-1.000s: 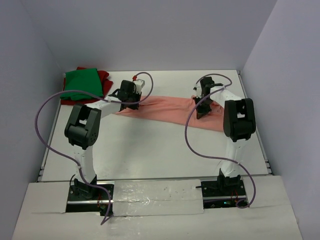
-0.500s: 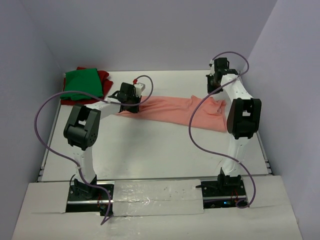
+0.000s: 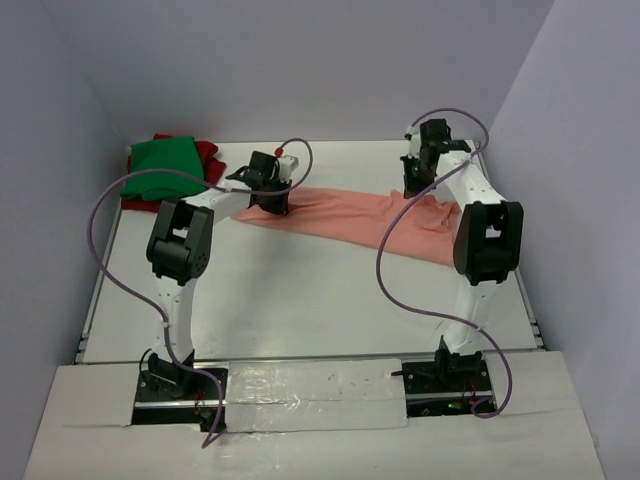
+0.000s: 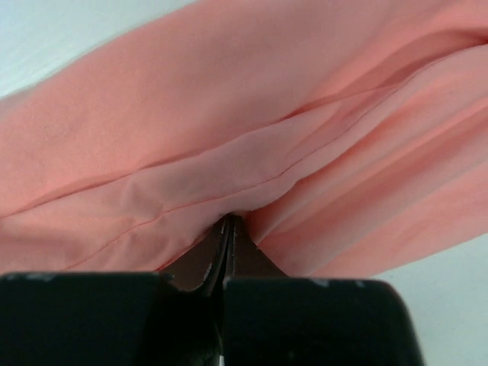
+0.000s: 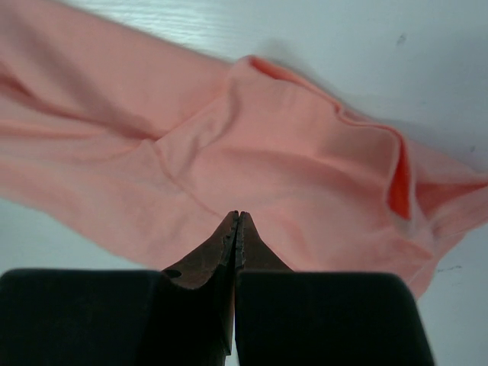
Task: Fold and stack the t-shirts
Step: Rotate the tshirt 90 degrees
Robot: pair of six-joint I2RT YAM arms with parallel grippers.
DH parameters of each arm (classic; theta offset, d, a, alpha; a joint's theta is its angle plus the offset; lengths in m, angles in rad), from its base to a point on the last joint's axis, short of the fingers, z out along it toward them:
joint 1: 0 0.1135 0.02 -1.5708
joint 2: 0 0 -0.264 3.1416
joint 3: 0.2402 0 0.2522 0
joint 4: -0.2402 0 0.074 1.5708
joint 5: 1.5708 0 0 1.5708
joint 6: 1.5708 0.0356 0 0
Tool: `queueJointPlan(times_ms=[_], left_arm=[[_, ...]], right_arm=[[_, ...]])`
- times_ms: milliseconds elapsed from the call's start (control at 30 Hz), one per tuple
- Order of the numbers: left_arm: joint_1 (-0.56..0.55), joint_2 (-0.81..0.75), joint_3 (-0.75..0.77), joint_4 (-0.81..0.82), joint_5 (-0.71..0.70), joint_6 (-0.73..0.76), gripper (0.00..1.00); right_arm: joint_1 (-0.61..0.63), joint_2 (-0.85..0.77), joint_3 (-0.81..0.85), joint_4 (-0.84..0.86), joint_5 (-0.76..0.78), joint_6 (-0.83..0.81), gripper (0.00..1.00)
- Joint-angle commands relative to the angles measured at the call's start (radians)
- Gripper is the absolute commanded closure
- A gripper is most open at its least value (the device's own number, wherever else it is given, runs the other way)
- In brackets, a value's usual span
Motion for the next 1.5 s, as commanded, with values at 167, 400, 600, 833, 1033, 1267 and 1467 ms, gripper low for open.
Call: queueJointPlan(times_ms=[167, 400, 600, 833, 1033, 1267, 1467], left_arm=[[-0.01, 0.121, 0.091, -0.283, 0.214, 0.005, 1.0], [-0.094, 0.052, -0.039, -0.514, 0.367, 0.283, 1.0], [-0.194, 0.005, -0.109, -0.775, 0.512, 0.598, 1.0], [-0.341, 0.031, -0.055, -1.094, 0.738, 1.01, 1.0], [-0.475, 0.077, 0.071, -1.092, 0.839, 1.038, 1.0], [-0.46, 0.064, 0.235, -0.747, 0.897, 0.695, 1.0], [-0.424, -0.161, 0.069, -0.106, 0.517, 0.262, 0.79]], right_arm=[[0.024, -0.205, 0.0, -0.06, 0.001, -0.042, 1.0], [0.021, -0.205, 0.041, -0.083, 0.032, -0.051, 1.0], [0.019, -0.202, 0.08, -0.097, 0.024, -0.042, 1.0], [0.016, -0.22, 0.088, -0.123, 0.021, -0.046, 1.0], [0.01, -0.259, 0.049, -0.129, 0.024, -0.047, 1.0], [0.008, -0.294, -0.067, -0.077, -0.003, -0.059, 1.0], [0.011, -0.331, -0.224, -0.023, -0.062, -0.102, 1.0]])
